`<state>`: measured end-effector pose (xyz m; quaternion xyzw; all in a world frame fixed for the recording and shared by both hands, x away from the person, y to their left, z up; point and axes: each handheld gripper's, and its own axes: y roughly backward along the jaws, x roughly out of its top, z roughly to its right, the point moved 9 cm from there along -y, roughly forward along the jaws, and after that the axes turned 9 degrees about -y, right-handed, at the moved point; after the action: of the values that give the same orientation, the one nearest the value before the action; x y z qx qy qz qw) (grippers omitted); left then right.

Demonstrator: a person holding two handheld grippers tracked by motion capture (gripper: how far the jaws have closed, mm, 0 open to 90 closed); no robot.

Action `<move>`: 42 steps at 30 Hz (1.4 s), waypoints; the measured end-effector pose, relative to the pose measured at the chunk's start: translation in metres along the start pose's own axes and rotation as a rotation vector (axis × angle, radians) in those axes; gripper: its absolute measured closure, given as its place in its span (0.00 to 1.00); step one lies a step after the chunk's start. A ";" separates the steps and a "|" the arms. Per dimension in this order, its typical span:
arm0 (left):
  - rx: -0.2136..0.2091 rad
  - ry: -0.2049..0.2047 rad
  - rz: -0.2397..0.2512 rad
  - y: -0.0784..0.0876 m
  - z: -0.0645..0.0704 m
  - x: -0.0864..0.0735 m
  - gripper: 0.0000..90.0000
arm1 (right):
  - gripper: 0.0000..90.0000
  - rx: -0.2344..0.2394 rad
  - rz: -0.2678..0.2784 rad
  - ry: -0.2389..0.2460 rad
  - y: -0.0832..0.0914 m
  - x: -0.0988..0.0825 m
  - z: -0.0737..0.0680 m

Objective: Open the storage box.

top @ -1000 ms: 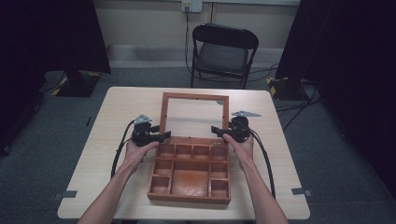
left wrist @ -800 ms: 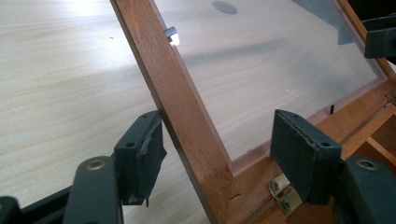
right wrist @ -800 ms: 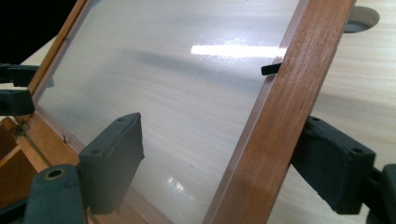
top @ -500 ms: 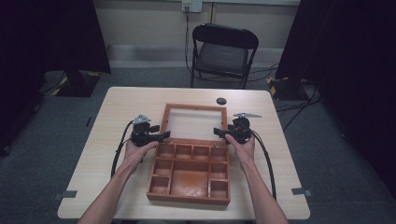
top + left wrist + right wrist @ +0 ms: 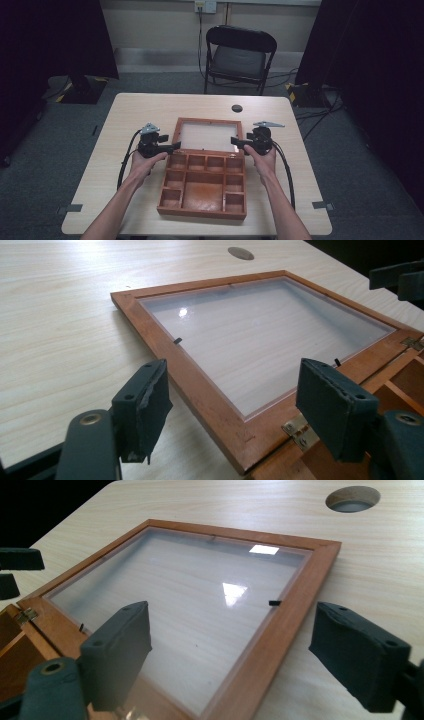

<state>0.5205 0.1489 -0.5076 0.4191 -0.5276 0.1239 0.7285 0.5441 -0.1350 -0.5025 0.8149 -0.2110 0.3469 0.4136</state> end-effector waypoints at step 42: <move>0.166 -0.046 -0.222 0.108 -0.024 -0.102 0.23 | 0.17 -0.274 -0.160 0.046 0.116 -0.112 0.055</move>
<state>0.4265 0.2602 -0.5472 0.5364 -0.4825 0.0761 0.6882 0.4174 -0.2400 -0.5478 0.7569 -0.1814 0.2992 0.5520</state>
